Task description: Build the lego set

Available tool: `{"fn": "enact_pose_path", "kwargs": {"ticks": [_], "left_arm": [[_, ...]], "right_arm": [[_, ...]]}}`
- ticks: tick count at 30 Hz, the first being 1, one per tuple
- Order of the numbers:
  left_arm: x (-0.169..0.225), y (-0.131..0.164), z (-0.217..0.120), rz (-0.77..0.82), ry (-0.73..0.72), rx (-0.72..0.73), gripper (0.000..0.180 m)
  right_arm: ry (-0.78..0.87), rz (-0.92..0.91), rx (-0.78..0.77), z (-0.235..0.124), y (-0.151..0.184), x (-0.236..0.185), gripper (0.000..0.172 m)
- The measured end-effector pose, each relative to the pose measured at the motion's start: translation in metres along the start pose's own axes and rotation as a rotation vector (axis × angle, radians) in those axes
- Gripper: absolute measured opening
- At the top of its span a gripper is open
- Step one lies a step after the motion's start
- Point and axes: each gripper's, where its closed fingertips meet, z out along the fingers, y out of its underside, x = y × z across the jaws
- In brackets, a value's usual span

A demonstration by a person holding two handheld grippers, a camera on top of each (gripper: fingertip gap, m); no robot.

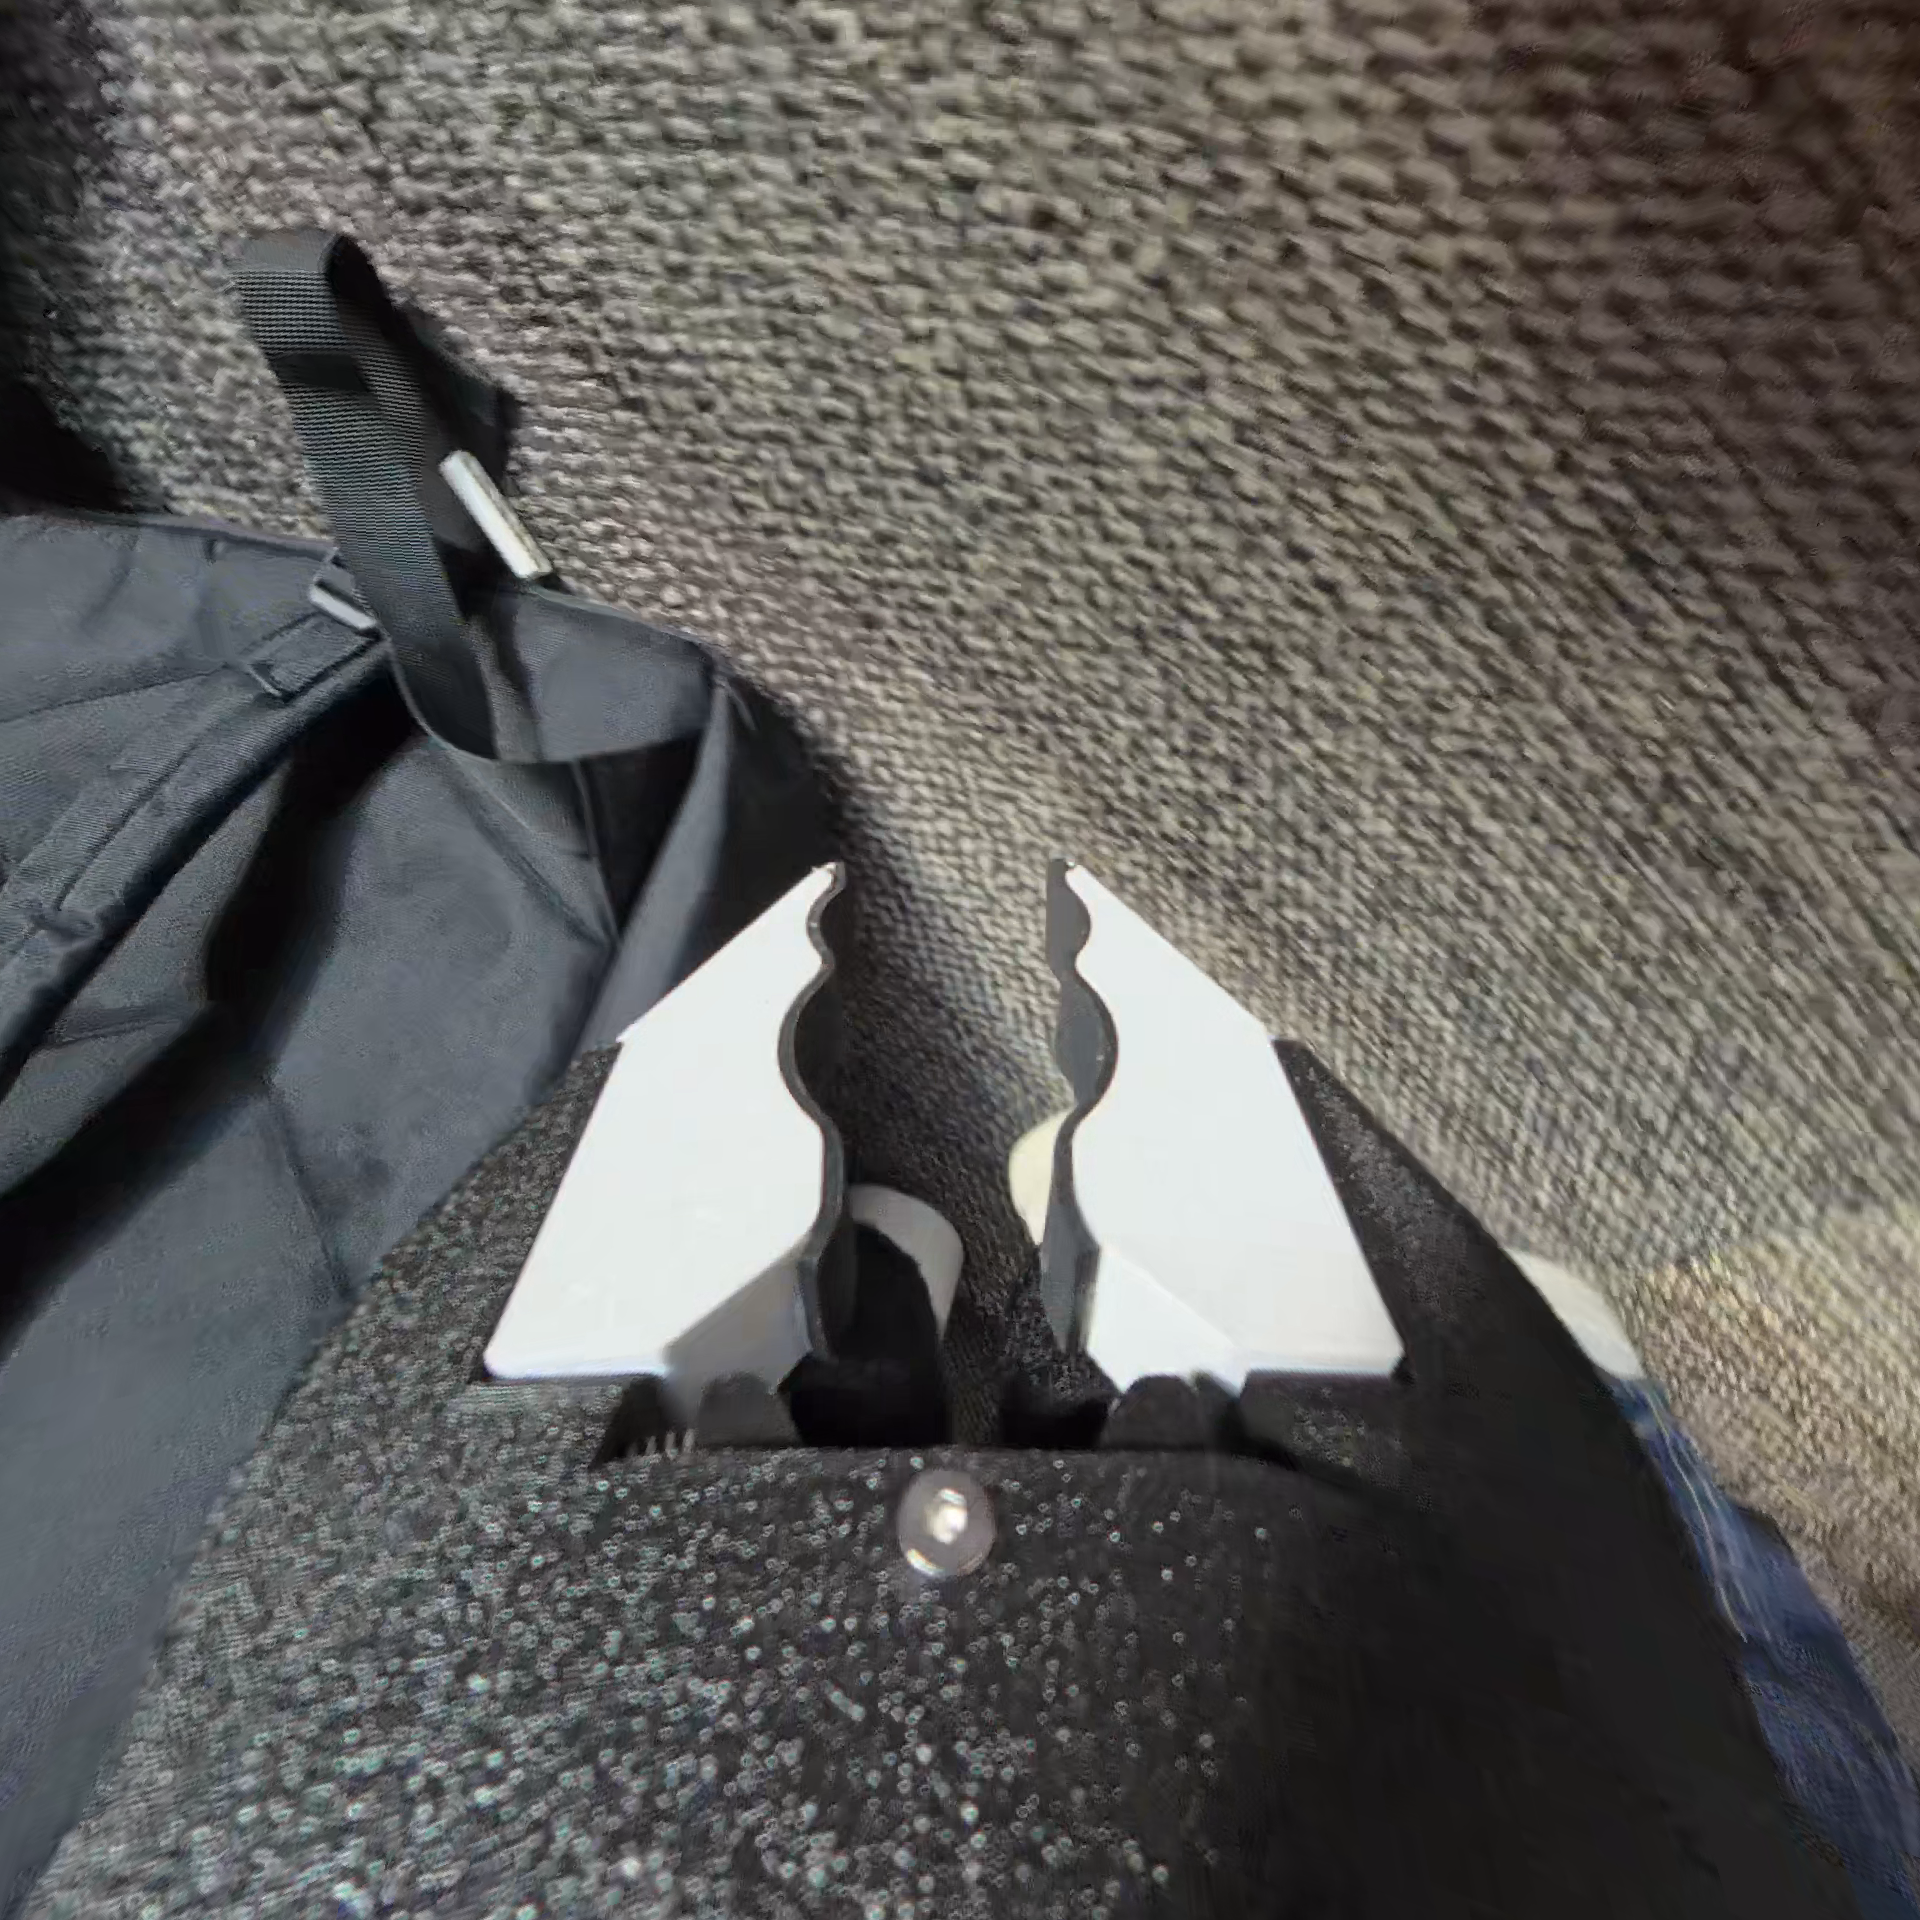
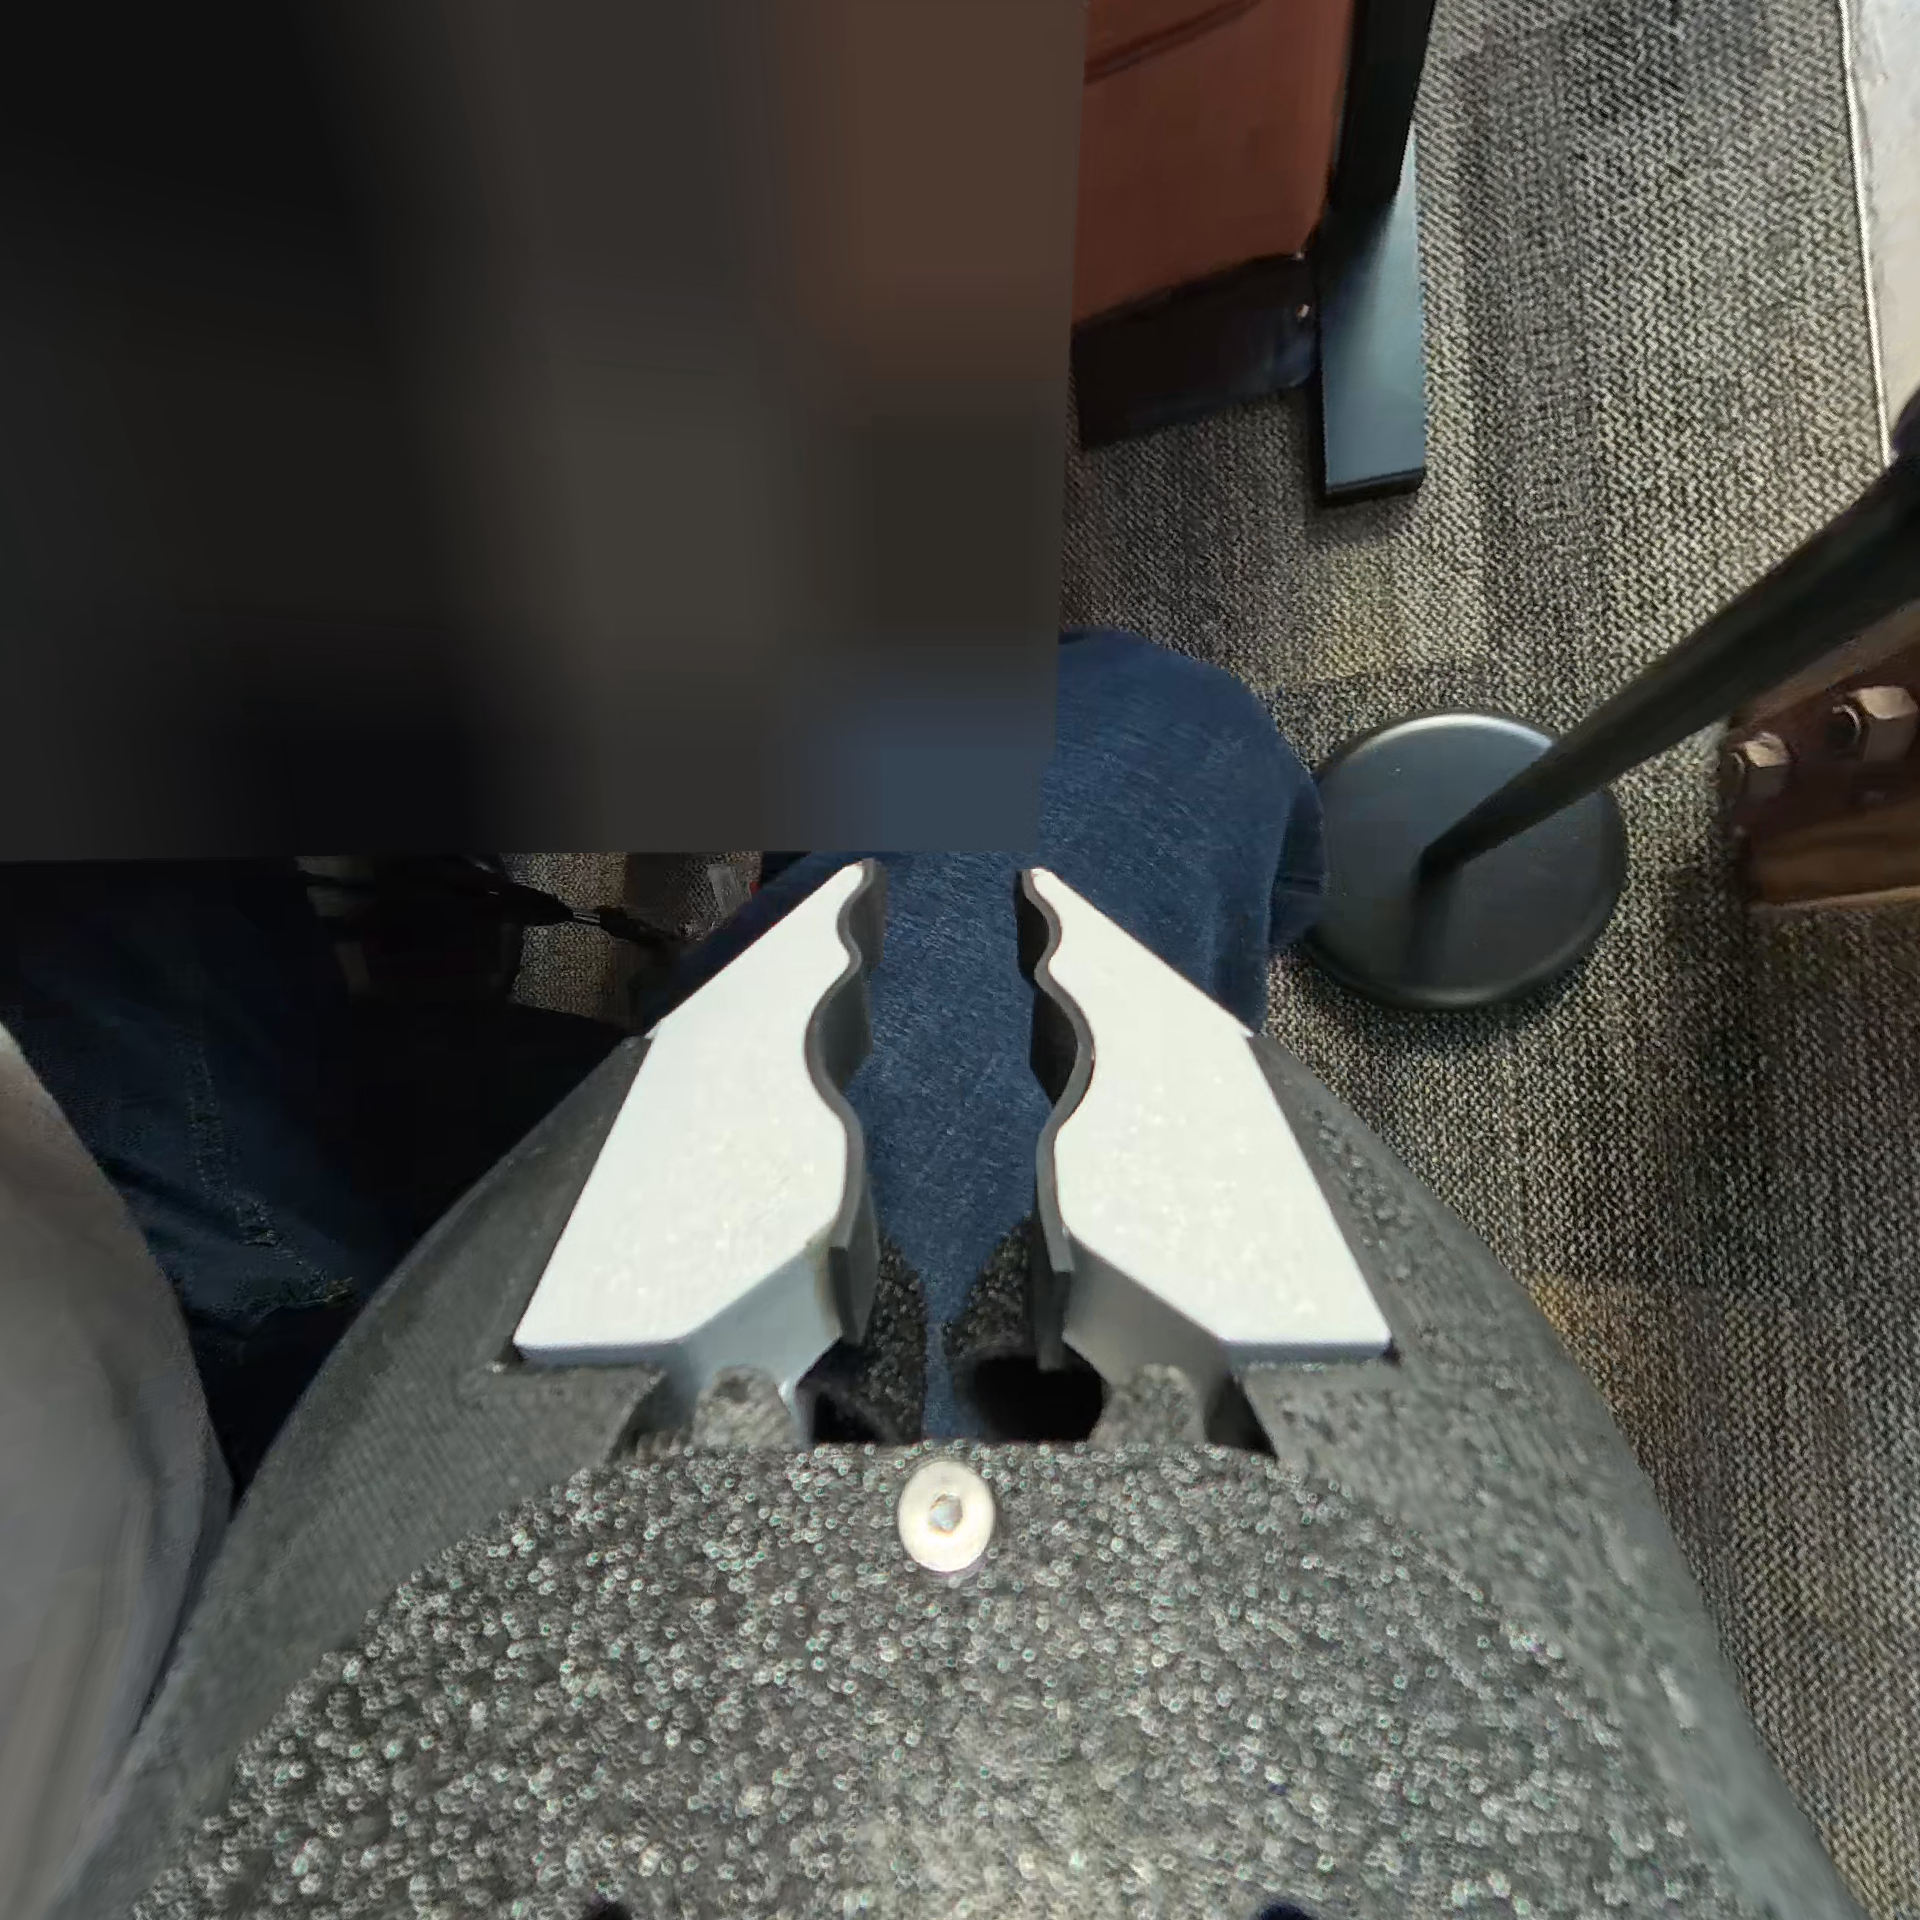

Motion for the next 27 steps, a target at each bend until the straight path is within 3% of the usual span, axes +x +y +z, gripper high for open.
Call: {"fn": "enact_pose_path", "kwargs": {"ticks": [1,4,7,11,17,21,23,27], "left_arm": [[-0.022,-0.011,0.019,-0.046,-0.014,-0.02,0.037],[-0.077,-0.029,0.071,-0.12,-0.084,-0.115,0.039],[-0.098,-0.044,0.113,-0.159,-0.052,-0.153,0.047],[-0.137,-0.048,0.144,-0.129,-0.159,-0.184,0.038],[-0.157,-0.046,0.167,-0.211,-0.103,-0.144,0.036],[-0.158,-0.048,0.174,-0.23,-0.038,-0.126,0.025],[-0.149,-0.049,0.176,-0.279,0.072,-0.112,0.007],[-0.146,-0.048,0.175,-0.286,0.106,-0.087,0.006]], "right_arm": [[0.023,0.007,-0.008,-0.001,0.007,0.008,0.024],[0.034,0.046,-0.009,0.005,0.016,0.023,0.022],[-0.045,0.15,-0.008,0.021,0.018,0.025,0.023],[-0.045,0.179,-0.002,0.028,0.015,0.034,0.02],[-0.111,0.185,0.016,0.037,0.001,0.029,0.02],[-0.136,0.171,0.089,0.032,-0.018,0.024,0.02],[-0.121,0.158,0.093,0.033,-0.02,0.026,0.02],[-0.116,0.143,0.075,0.037,-0.02,0.023,0.02]]}}
